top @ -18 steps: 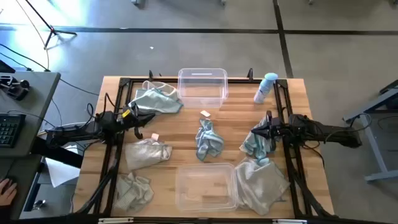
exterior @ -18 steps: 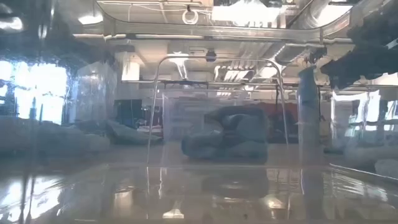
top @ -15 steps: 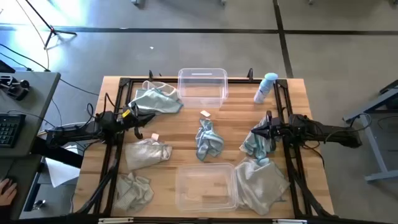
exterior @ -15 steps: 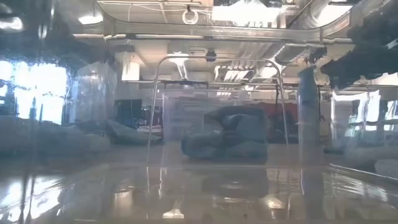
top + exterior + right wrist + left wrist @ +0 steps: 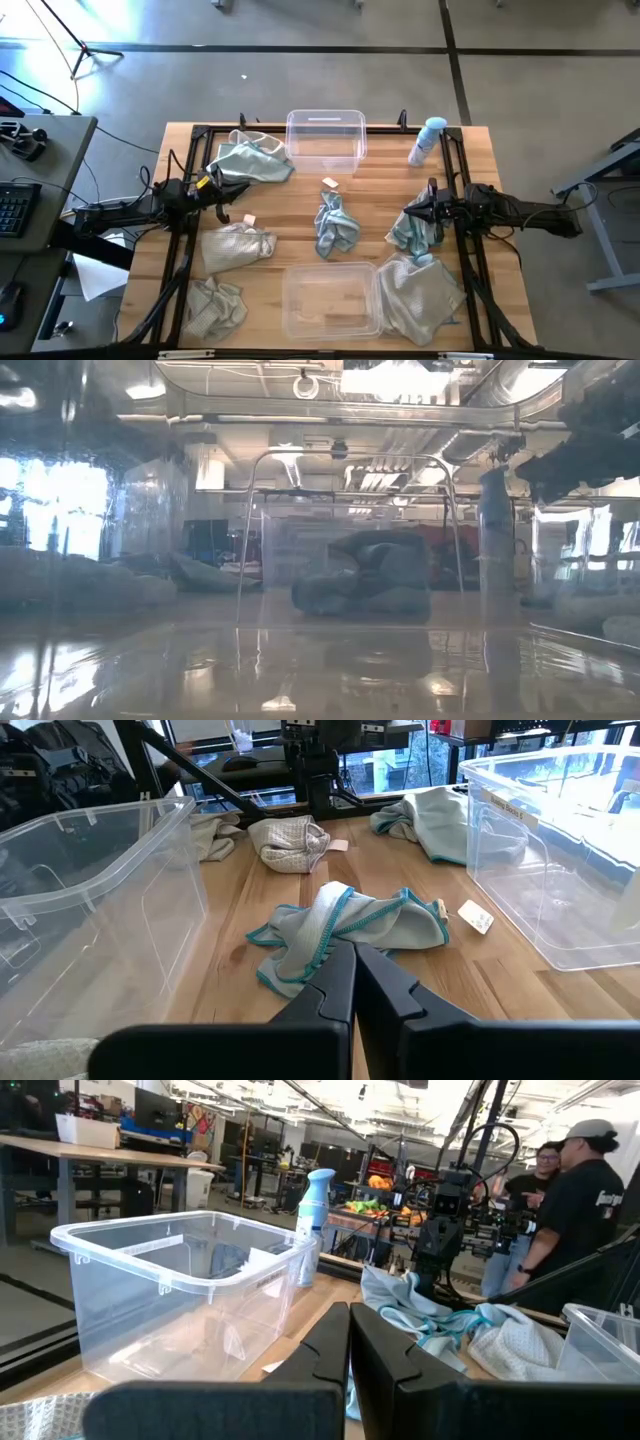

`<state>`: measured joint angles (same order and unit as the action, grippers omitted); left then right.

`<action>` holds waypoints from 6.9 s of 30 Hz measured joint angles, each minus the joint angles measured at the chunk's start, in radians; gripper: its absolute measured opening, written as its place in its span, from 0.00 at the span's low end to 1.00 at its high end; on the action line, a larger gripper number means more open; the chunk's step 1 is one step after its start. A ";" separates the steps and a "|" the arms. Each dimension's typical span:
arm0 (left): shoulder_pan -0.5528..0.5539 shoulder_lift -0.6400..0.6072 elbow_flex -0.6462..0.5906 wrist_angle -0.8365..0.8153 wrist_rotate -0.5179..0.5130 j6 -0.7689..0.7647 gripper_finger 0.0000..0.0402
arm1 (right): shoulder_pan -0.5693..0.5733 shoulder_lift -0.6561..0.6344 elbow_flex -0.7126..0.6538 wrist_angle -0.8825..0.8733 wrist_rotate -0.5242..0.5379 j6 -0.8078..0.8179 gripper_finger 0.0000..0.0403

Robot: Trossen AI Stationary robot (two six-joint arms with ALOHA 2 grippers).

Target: Sort microfiber towel by color & place in baskets

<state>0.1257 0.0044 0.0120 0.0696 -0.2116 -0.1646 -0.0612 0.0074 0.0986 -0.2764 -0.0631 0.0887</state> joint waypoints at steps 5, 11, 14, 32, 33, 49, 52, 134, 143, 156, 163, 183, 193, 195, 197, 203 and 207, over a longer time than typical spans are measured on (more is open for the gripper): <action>0.000 0.000 0.000 0.000 0.000 0.000 0.00 | 0.000 0.000 0.000 0.000 0.000 0.000 0.00; 0.000 0.000 0.000 0.000 0.000 0.000 0.00 | 0.000 0.000 0.000 0.000 0.000 0.000 0.00; 0.000 0.000 0.000 0.000 0.000 0.000 0.00 | 0.000 0.000 0.000 0.000 0.000 0.000 0.00; 0.000 0.000 0.000 0.000 0.000 0.000 0.00 | 0.000 0.000 0.000 0.000 0.000 0.000 0.00; 0.000 0.000 0.000 0.000 0.000 0.000 0.00 | 0.000 0.000 0.000 0.000 0.000 0.000 0.00; 0.000 0.000 0.000 0.000 0.000 0.000 0.00 | 0.000 0.000 0.000 0.000 0.000 0.000 0.00; 0.000 0.000 0.000 0.000 0.000 0.000 0.00 | 0.000 0.000 0.000 0.000 0.000 0.000 0.00; -0.623 0.779 0.435 -0.716 -0.219 -0.942 0.00 | 0.000 0.000 0.000 0.000 0.000 0.000 0.00; -0.679 0.962 0.645 -0.970 -0.180 -0.992 0.00 | 0.000 0.000 0.000 0.000 0.000 0.000 0.00; -0.683 1.135 0.683 -0.978 -0.025 -0.889 0.06 | 0.000 0.000 0.000 0.000 0.000 0.000 0.00; -0.683 1.183 0.683 -0.977 -0.031 -0.833 0.25 | 0.000 0.000 0.000 0.000 0.000 0.000 0.00; -0.683 1.460 0.683 -0.861 -0.025 -0.731 0.39 | 0.000 0.000 0.000 0.000 0.000 0.000 0.00; -0.685 1.532 0.690 -0.833 -0.019 -0.713 0.07 | 0.000 0.000 0.000 0.000 0.000 0.000 0.00; -0.683 1.503 0.682 -0.836 -0.018 -0.714 0.03 | 0.000 0.000 0.000 0.000 0.000 0.000 0.00; -0.683 1.460 0.680 -0.834 -0.021 -0.713 0.03 | 0.000 0.000 0.000 0.000 0.000 0.000 0.00; -0.682 1.286 0.704 -0.961 -0.048 -0.741 0.01 | 0.000 0.000 0.000 0.000 0.000 0.000 0.00; -0.682 1.186 0.770 -1.046 -0.097 -0.747 0.00 | 0.000 0.000 0.000 0.000 0.000 0.000 0.00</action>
<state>-0.5568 1.1909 0.7819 -0.9766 -0.3084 -0.9115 -0.0608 0.0071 0.0985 -0.2762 -0.0631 0.0887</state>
